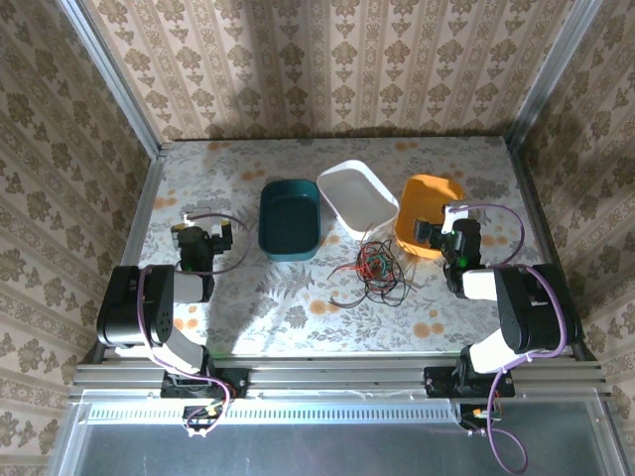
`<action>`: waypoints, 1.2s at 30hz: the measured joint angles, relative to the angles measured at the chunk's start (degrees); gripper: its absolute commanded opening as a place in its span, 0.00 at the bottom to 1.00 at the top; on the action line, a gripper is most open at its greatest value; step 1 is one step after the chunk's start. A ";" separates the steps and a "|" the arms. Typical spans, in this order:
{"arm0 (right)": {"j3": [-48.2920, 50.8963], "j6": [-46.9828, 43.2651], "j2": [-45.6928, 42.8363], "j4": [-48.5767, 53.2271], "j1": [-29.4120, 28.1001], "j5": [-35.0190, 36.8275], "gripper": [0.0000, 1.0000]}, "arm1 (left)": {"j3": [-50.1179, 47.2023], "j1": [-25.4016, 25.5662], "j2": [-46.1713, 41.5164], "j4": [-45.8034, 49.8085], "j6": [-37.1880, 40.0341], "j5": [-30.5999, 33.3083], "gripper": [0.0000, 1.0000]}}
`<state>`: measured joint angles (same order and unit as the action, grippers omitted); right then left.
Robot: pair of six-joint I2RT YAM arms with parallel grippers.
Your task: Untangle the cables
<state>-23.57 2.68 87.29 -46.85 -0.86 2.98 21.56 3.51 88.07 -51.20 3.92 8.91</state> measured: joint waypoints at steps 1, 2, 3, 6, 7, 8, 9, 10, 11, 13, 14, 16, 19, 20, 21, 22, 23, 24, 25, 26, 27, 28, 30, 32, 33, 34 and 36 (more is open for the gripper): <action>-0.35 -0.02 -0.20 1.36 0.00 -0.28 1.00 | 0.20 0.70 -1.14 1.64 0.28 1.11 1.00; -1.20 -0.04 -0.70 4.02 -0.02 -0.35 1.00 | 0.48 1.73 -2.54 3.26 0.76 2.38 1.00; -2.86 0.20 -1.60 8.02 -0.02 -0.17 1.00 | 1.03 3.08 -4.13 4.98 1.40 3.82 1.00; -11.72 2.10 -3.91 21.73 -0.04 2.54 1.00 | 4.20 8.98 -7.74 8.44 3.65 10.64 1.00; -14.86 3.26 -4.79 24.90 -0.31 4.31 1.00 | 5.79 11.17 -8.28 9.53 3.87 13.03 1.00; -16.79 4.35 -5.97 26.84 -0.70 6.10 1.00 | 7.82 13.25 -8.50 11.04 3.85 15.08 1.00; -17.73 5.46 -7.45 28.22 -1.18 8.00 1.00 | 9.68 14.78 -8.59 12.87 3.39 16.11 1.00; -18.14 6.62 -9.11 29.55 -1.95 9.86 1.00 | 11.98 16.24 -8.57 15.37 2.45 16.92 1.00; -18.43 7.85 -10.49 31.12 -3.04 11.58 1.00 | 14.43 17.53 -8.33 17.79 1.16 17.51 1.00; -19.39 9.86 -11.30 34.64 -5.51 13.90 1.00 | 18.84 20.17 -7.13 21.35 -2.40 18.40 1.00; -20.26 10.95 -10.97 36.83 -6.99 14.71 1.00 | 20.98 21.66 -5.97 22.53 -4.31 18.23 1.00; -22.18 12.76 -9.70 40.87 -9.84 15.23 1.00 | 25.11 25.05 -2.80 24.83 -8.00 16.98 1.00; -25.86 15.21 -6.73 46.45 -13.49 14.84 1.00 | 32.17 29.29 3.26 30.47 -13.49 13.79 1.00; -27.30 16.04 -5.53 48.13 -14.43 14.23 1.00 | 34.75 30.45 5.40 32.70 -15.50 12.33 1.00; -28.59 17.00 -4.44 49.66 -14.97 13.64 0.99 | 37.11 31.23 7.28 34.77 -17.59 10.69 1.00; -29.81 17.81 -3.45 51.08 -15.21 13.00 0.99 | 38.71 31.65 8.59 36.28 -19.26 9.42 1.00; -31.01 18.73 -2.47 52.41 -15.26 12.50 0.99 | 40.48 31.85 9.92 38.18 -21.16 8.00 1.00; -32.37 19.65 -1.38 53.68 -15.17 11.85 0.99 | 41.90 31.89 10.99 39.85 -22.80 6.91 1.00; -33.38 20.20 -0.57 54.60 -15.15 11.45 0.99 | 42.91 31.85 11.80 41.07 -24.00 6.19 1.00; -34.73 20.85 0.59 55.78 -15.15 10.86 0.98 | 44.02 31.76 12.70 42.42 -25.24 5.42 1.00; -36.04 21.57 1.70 56.85 -15.15 10.23 0.98 | 45.07 31.69 13.79 43.39 -26.47 4.57 1.00; -37.07 21.99 2.58 57.68 -15.15 9.94 0.98 | 45.81 31.65 14.67 43.98 -27.19 3.89 1.00; -38.73 22.95 4.17 59.19 -15.15 9.18 0.98 | 47.84 31.65 17.16 45.75 -28.30 2.27 1.00; -39.08 23.32 4.70 60.33 -15.15 8.57 0.98 | 50.53 31.67 20.13 47.41 -28.85 1.05 1.00; -39.06 23.50 4.72 60.87 -15.15 8.35 0.98 | 51.95 31.71 21.49 48.30 -29.03 0.68 1.00; -39.06 23.61 4.70 61.51 -15.15 8.17 0.98 | 53.66 31.74 23.15 49.31 -29.24 0.26 1.00; -38.95 23.96 4.70 62.07 -15.15 8.02 0.98 | 56.48 31.71 25.92 50.47 -29.40 -0.24 1.00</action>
<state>-62.52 26.63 91.98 15.22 -16.01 11.00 78.04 35.22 113.99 -0.73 -25.47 8.67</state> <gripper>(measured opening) 0.980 0.999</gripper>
